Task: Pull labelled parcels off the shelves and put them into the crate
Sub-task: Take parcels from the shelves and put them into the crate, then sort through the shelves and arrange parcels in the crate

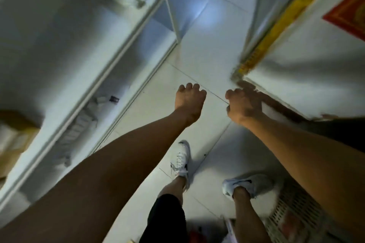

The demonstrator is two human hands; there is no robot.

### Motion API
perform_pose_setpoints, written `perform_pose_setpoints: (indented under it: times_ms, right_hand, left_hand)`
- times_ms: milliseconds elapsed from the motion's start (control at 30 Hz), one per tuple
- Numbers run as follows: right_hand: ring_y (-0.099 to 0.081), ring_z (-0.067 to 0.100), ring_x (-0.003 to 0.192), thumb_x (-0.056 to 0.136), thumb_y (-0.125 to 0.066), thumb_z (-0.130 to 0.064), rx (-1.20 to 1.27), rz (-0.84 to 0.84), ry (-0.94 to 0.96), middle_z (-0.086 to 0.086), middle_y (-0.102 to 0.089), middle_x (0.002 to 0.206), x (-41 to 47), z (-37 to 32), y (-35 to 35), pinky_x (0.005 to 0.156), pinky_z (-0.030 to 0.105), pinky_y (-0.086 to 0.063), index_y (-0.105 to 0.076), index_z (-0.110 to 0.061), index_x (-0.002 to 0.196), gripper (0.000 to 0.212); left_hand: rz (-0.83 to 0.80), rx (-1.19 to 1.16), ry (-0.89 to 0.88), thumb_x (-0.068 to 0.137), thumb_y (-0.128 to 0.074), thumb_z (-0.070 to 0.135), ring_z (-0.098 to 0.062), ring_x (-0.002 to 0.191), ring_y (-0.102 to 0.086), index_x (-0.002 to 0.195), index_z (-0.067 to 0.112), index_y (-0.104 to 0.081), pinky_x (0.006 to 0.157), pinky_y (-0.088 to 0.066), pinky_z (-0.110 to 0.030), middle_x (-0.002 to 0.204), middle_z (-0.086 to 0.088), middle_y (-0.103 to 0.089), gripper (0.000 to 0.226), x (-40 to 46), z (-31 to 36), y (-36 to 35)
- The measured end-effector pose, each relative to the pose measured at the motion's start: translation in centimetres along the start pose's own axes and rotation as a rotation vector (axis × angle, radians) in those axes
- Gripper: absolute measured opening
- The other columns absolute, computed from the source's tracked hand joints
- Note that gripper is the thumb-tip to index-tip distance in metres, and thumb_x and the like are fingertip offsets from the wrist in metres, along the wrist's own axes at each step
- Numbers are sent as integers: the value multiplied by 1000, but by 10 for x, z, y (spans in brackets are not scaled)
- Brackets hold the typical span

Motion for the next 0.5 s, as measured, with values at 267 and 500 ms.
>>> perform_pose_setpoints:
  times_ms: [267,500]
  right_hand:
    - [-60,22,108,91,-58,-19,-239,121,414,2,-65,118,62,-220,54,85,31,-47,-59,-22,128,37]
    - [-56,27,121,94,-58,-18,-170,54,698,4,-62,130,55,-409,45,95,34,-49,-57,-22,132,39]
  left_hand:
    - [23,-186,489,89,-57,8,-27,122,-49,132,22,-57,100,-39,-37,130,-7,-54,46,-94,-223,-44]
    - [166,-597,982,85,-62,5,-25,122,-50,131,22,-59,104,-42,-37,132,-4,-56,49,-209,-335,-100]
Point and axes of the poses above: each hand's wrist, its own x-axis towards the middle knuckle, its own y-axis out of the back of the hand, z = x × y, the point moved 5 cm from there along x, towards the middle knuckle
